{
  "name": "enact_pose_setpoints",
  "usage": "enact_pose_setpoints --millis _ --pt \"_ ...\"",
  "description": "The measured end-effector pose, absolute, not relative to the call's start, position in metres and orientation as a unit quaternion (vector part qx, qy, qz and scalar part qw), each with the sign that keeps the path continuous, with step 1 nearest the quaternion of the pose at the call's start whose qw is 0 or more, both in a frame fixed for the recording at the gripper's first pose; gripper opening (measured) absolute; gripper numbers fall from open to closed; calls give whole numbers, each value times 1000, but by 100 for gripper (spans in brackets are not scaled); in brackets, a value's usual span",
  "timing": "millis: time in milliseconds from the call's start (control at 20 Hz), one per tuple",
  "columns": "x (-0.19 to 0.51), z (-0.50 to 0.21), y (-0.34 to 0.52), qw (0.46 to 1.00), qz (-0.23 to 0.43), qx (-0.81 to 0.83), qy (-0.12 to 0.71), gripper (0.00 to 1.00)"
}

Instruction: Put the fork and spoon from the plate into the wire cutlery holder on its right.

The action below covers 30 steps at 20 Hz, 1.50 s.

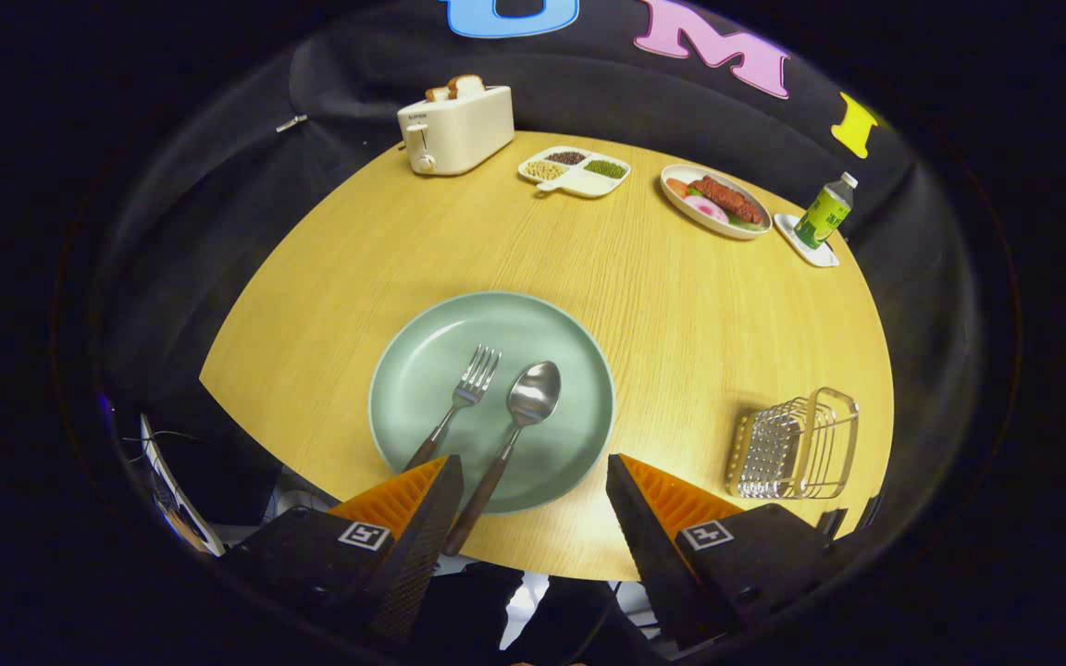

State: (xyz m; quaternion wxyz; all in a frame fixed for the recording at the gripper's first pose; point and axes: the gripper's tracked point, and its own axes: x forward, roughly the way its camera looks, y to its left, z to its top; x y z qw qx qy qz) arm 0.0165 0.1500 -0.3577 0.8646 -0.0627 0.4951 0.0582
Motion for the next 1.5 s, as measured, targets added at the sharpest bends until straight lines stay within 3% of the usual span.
enact_pose_setpoints --millis 250,650,850,900,1050,1100,1150,1200,1300,1500 --pt "20 -384 161 843 54 -66 531 93" --pt "17 -419 167 812 37 -57 580 78" --pt "17 -431 165 792 30 -71 605 62" --pt "20 -429 167 792 30 -71 606 51" --pt "23 -431 161 788 29 -78 611 33" --pt "24 -431 160 785 32 -77 614 23" --pt "26 -431 160 784 37 -73 615 23" --pt "26 -430 162 784 49 -56 616 14" --pt "25 -428 168 777 68 -20 625 9" --pt "32 -421 154 785 74 -15 614 9"
